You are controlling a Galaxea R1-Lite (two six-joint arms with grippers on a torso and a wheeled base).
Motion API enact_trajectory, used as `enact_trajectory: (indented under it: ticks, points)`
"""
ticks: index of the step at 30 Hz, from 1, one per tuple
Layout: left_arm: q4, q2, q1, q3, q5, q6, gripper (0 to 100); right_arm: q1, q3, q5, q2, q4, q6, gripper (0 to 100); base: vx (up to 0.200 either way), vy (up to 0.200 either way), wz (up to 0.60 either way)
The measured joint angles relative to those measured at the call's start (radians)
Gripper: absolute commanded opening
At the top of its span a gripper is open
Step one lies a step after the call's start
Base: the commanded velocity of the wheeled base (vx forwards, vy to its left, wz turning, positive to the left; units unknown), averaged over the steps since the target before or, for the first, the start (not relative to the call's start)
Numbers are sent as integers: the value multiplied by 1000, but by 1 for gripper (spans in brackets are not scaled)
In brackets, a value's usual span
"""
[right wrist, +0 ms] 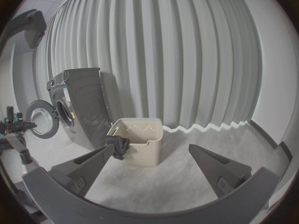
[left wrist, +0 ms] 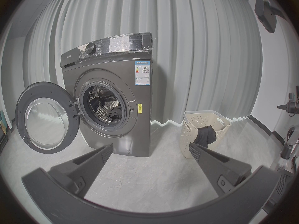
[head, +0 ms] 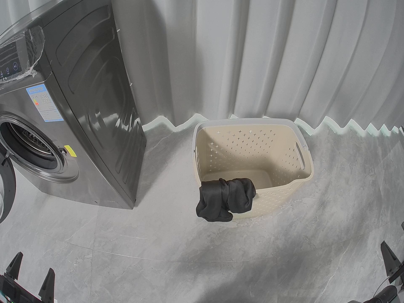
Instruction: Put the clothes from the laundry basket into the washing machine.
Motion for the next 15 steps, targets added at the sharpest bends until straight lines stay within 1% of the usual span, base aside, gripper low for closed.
enact_trajectory:
  ticks: [4,7,11,13,15]
  points:
    - [0,0,0,0,0,0,100,14,-20,63,164,-44,37,100,0,0,0]
    - [0,0,0,0,-1,2,100,31,-30,91,301,-108,58,100,0,0,0]
    - [0,0,0,0,-1,3,100,76,-40,114,487,-210,79,100,0,0,0]
    - [0,0,0,0,-1,3,100,108,-44,117,583,-269,94,100,0,0,0]
    - [0,0,1,0,-1,3,100,147,-48,110,679,-330,118,100,0,0,0]
